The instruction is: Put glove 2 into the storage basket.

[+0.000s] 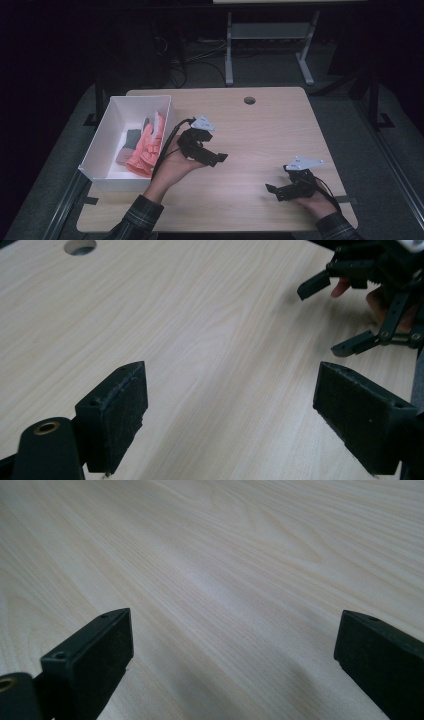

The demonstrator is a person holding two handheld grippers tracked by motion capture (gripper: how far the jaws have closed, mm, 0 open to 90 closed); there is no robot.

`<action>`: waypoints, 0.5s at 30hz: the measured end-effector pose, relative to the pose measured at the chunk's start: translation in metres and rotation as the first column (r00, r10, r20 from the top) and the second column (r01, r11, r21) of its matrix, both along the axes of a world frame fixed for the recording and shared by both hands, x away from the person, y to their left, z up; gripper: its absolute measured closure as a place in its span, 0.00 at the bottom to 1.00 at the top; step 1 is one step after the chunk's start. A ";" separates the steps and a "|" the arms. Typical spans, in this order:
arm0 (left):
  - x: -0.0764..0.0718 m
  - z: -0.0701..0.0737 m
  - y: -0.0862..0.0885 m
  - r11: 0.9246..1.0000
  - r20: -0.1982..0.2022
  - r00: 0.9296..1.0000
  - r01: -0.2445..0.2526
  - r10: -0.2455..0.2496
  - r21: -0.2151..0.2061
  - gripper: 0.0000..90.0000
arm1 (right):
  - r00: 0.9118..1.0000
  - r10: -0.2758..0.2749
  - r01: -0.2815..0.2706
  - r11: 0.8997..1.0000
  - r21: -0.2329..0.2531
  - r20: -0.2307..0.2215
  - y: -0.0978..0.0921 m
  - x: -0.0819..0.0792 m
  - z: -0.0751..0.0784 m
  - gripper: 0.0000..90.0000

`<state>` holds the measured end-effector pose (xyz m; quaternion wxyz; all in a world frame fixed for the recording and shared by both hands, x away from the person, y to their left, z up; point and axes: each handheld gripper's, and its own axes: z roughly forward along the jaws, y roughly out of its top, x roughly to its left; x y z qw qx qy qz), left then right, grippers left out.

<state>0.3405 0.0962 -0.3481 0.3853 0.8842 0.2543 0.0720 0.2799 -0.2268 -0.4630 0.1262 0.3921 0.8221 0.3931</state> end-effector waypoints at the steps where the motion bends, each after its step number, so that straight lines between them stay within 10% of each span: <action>1: -0.001 -0.004 -0.002 1.000 -0.001 1.000 0.004 -0.004 0.005 0.15 | 1.000 -0.001 0.001 1.000 0.001 -0.001 0.000 0.000 0.000 0.02; 15: -0.011 -0.055 -0.017 0.998 -0.038 0.998 0.058 -0.058 0.014 0.15 | 1.000 0.001 -0.001 1.000 0.003 -0.006 0.001 0.000 0.000 0.02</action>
